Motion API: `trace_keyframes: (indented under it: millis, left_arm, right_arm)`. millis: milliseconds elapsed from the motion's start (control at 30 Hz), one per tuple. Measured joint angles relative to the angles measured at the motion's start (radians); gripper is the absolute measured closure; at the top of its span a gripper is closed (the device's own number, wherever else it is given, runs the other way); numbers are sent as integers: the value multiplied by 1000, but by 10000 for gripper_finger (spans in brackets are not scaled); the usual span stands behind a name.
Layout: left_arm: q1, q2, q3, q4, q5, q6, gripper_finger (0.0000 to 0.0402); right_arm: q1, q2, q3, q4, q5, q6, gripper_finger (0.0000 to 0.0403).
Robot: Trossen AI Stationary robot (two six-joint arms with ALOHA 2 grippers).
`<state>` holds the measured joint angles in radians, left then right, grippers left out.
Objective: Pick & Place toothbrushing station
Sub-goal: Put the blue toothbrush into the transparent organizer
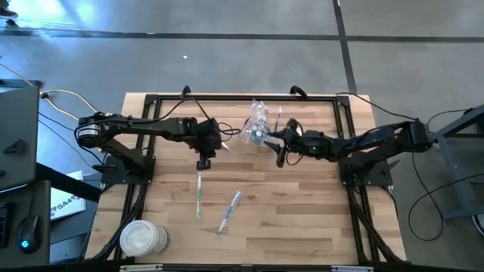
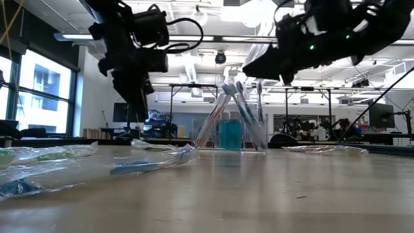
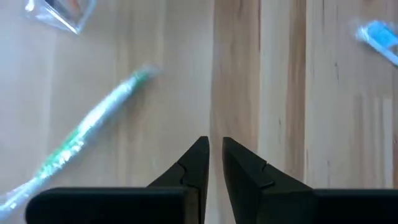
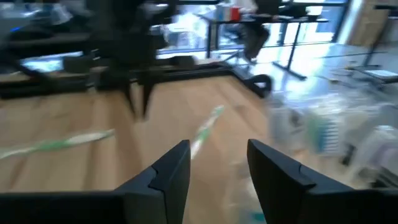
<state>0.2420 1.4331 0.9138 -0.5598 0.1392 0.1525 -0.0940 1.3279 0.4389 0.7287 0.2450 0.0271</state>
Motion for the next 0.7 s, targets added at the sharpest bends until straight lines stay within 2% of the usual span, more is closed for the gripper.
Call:
trace_keyframes:
  millis: [133, 267, 700]
  left_arm:
    - [-21, 0, 0, -61, 61, -33, 355]
    - [-88, -1, 0, -104, 119, -117, 355]
    - [-374, 4, 0, -164, 122, -453, 355]
  right_arm:
    - [75, -44, 0, -21, 0, 1, 251]
    - [139, -66, 0, -23, 0, -3, 251]
    - [188, -71, 0, -17, 0, -5, 251]
